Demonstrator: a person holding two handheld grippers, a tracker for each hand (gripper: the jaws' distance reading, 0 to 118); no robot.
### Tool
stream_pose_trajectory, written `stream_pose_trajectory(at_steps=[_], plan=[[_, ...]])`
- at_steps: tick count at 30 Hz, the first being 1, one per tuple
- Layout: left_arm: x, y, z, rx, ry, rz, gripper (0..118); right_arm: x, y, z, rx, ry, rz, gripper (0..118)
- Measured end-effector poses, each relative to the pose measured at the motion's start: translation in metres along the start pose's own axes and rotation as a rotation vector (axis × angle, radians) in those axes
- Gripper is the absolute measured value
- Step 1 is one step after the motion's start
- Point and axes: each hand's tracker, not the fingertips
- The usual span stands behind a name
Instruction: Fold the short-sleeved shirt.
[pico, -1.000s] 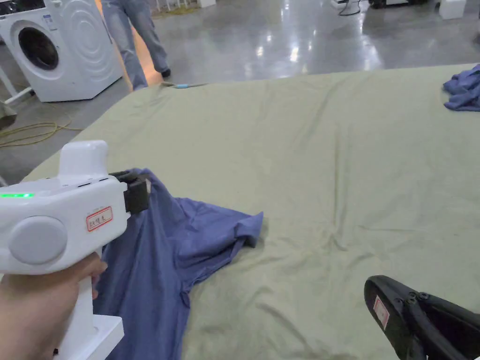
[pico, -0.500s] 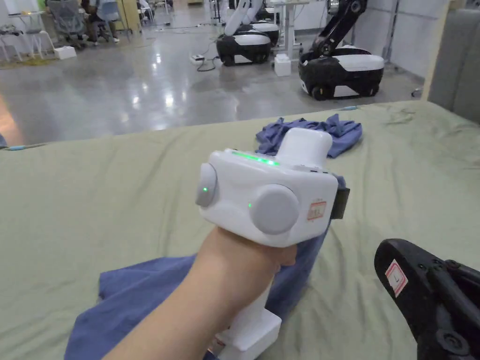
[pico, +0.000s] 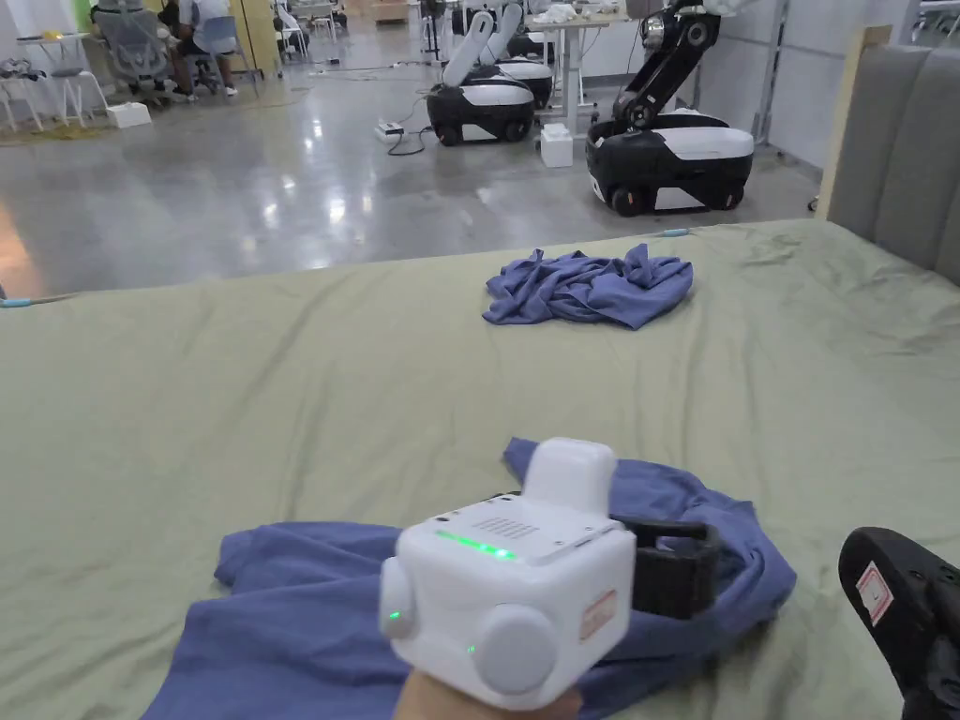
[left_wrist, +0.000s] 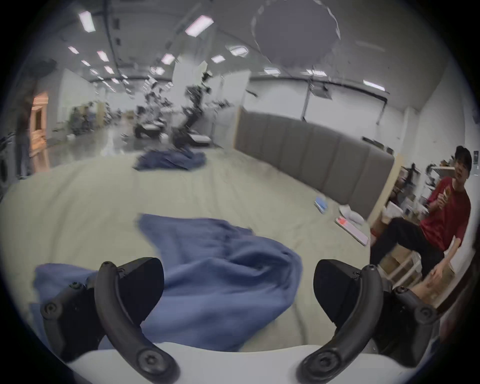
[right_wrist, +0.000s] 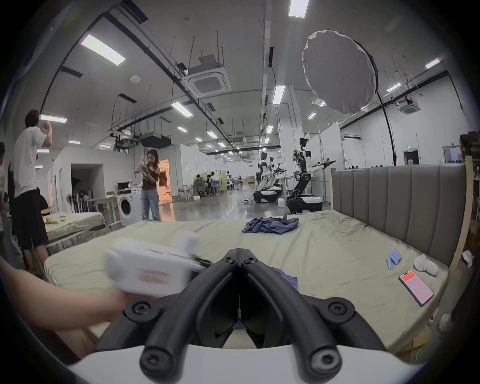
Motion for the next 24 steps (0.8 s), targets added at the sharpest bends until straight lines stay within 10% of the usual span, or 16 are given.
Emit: stream_pose_trajectory(at_steps=[6, 9, 16, 24], plan=[[-0.072, -0.013, 0.187, 0.146, 0.252, 0.039, 110, 0.0, -0.014, -0.02, -0.055, 0.015, 0.058, 2], [-0.096, -0.032, 0.259, 0.21, 0.461, 0.091, 0, -0.002, -0.023, -0.027, -0.092, 0.024, 0.076, 2], [-0.141, -0.06, 0.293, 0.109, 0.444, 0.222, 0, -0.007, -0.034, -0.043, -0.157, 0.049, 0.067, 2], [-0.255, -0.013, 0.138, -0.087, 0.386, 0.271, 0, 0.002, -0.042, -0.067, -0.203, 0.05, 0.097, 2]])
